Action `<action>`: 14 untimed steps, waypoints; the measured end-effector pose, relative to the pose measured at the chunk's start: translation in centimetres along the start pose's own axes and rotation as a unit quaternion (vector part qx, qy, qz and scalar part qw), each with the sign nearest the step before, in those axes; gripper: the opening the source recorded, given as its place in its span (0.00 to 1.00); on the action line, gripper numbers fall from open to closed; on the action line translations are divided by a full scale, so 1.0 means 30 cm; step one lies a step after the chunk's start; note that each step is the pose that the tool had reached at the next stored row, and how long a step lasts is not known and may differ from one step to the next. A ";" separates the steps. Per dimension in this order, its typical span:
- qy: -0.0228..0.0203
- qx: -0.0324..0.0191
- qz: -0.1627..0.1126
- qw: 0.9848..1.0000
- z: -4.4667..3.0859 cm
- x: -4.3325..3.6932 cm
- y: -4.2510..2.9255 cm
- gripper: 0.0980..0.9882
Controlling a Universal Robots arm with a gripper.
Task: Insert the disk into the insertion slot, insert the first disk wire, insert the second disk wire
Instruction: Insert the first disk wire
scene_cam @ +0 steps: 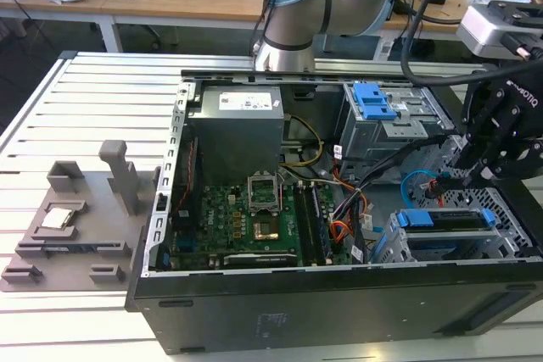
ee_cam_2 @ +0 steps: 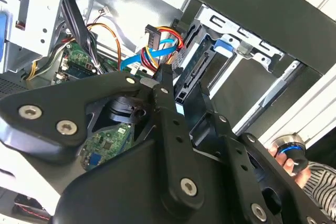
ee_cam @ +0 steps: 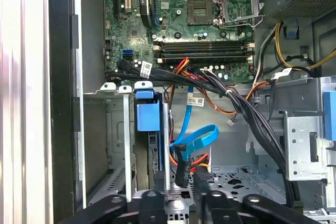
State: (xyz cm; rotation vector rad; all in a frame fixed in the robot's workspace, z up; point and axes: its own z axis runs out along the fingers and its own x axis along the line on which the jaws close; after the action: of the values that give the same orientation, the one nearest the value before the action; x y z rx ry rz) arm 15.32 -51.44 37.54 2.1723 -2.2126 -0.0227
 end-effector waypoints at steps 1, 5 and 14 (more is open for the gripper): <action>0.000 0.000 0.000 1.000 0.001 0.000 0.000 0.30; 0.000 0.000 0.011 1.000 0.021 -0.006 0.000 0.30; 0.000 0.000 0.017 1.000 0.055 -0.008 0.001 0.21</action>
State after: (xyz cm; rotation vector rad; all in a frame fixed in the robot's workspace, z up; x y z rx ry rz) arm 15.23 -51.22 35.90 2.1334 -2.2484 -0.0214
